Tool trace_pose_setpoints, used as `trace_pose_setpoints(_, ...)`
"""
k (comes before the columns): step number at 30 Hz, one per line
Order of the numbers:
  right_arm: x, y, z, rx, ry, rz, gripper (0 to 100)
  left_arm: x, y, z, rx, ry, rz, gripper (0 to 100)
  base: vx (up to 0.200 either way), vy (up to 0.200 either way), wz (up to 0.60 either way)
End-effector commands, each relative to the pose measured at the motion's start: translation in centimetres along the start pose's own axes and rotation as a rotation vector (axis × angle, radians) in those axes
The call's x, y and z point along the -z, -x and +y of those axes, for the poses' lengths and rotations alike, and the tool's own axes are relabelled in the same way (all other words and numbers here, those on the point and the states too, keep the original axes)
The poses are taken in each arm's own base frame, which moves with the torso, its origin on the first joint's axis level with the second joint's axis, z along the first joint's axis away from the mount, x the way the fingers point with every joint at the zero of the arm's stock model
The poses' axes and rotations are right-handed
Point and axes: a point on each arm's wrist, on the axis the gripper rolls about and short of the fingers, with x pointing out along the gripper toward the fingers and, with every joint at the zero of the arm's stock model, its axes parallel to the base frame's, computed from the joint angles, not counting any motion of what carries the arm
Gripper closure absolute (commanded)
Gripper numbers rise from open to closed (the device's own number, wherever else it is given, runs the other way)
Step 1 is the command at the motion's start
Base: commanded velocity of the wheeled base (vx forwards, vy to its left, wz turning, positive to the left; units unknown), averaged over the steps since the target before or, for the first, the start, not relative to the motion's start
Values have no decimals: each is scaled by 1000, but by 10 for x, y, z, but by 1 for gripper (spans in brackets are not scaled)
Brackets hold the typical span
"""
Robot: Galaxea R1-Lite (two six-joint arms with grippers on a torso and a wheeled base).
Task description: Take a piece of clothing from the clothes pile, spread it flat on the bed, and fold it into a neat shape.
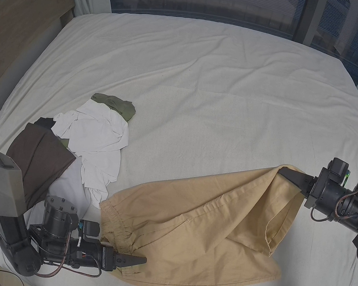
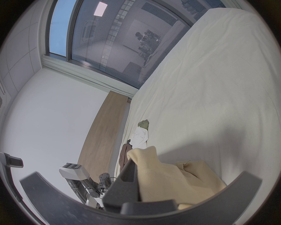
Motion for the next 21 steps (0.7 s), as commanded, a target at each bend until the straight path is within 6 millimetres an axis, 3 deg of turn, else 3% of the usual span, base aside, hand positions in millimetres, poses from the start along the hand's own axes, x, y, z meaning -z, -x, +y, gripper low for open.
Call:
trace_pose_setpoints(1,0,0,1,-2,1,1,100,-3,-2,1,-5,-4,-15,0,0,0,0)
trace_pose_setpoints(11,1,0,0,-3,-1,5,100,-19,-20,-21,98,65,-149,0,0,0,0)
trace_pose_setpoints(21,0,0,0,-1,-2,0,100,-21,-20,-33,183,87,-212,0,0,0,0)
